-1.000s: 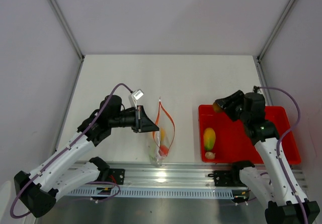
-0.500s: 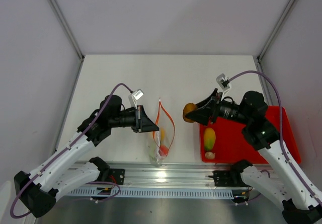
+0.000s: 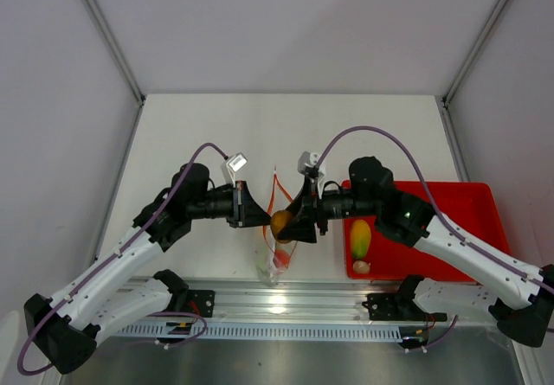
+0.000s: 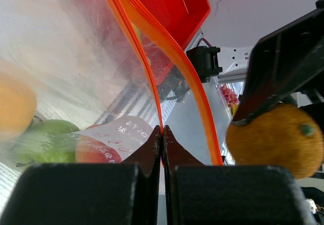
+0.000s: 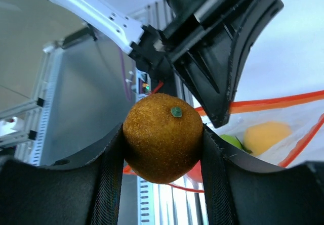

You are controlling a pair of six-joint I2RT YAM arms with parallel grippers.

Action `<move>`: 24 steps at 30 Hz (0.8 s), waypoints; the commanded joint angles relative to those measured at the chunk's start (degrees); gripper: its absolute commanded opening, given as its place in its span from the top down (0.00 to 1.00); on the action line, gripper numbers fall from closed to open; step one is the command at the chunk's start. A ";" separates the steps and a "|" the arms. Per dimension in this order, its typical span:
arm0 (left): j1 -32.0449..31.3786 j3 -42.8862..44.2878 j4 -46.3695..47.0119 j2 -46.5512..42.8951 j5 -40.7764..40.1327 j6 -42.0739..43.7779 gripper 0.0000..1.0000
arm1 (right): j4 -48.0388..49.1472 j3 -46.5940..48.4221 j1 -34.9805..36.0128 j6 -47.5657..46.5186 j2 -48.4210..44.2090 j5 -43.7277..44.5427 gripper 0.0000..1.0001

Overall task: Place the food in the zip-top bag and seal the zipper
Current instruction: Place the fake fruit in the zipper food storage bag.

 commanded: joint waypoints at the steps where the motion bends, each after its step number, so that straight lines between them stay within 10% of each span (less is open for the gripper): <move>1: -0.26 0.25 1.40 -0.52 0.74 -0.85 0.99 | 0.06 3.10 1.94 -3.89 1.18 6.93 0.97; 11: -0.26 0.16 1.40 -0.69 0.74 -0.85 1.00 | -1.17 3.80 2.21 -3.72 5.22 10.45 0.90; 24: -0.18 -0.02 1.31 -1.13 0.74 -0.85 0.99 | -0.11 2.75 2.56 -3.36 3.64 13.09 0.00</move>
